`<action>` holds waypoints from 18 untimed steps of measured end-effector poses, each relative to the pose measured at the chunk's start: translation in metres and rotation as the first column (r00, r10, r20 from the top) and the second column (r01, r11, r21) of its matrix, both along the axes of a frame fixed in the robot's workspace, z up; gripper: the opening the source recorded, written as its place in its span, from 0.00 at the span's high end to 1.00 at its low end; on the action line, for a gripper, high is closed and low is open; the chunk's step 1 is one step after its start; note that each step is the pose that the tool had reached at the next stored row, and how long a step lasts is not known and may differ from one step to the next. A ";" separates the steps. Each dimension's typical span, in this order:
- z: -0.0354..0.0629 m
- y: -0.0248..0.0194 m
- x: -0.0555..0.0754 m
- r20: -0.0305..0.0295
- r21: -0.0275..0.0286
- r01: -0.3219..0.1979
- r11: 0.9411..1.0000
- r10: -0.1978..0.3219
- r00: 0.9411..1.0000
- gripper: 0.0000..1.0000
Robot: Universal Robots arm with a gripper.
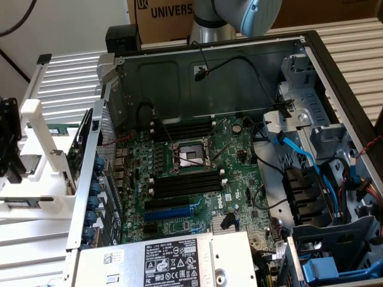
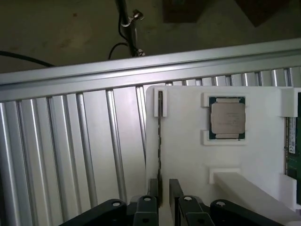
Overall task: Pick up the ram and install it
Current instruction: 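Pick up the ram and move it above insertion slot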
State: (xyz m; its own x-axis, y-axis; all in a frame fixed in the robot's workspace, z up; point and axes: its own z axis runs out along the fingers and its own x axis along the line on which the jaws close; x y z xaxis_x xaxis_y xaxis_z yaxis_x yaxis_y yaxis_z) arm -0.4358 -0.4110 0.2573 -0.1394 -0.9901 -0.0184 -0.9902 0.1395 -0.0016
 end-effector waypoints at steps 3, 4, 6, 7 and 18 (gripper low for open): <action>-0.0056 -0.0018 0.000 0.000 0.001 -0.001 1.000 0.001 1.000 0.76; -0.0091 -0.0026 0.000 -0.001 0.001 -0.002 1.000 0.002 1.000 0.76; -0.0213 -0.0031 0.000 -0.009 0.001 -0.004 1.000 0.004 1.000 0.76; -0.0226 -0.0032 0.001 -0.014 0.001 -0.004 1.000 0.004 1.000 0.76; -0.0319 0.0031 0.001 -0.036 -0.001 -0.006 1.000 0.006 0.999 0.76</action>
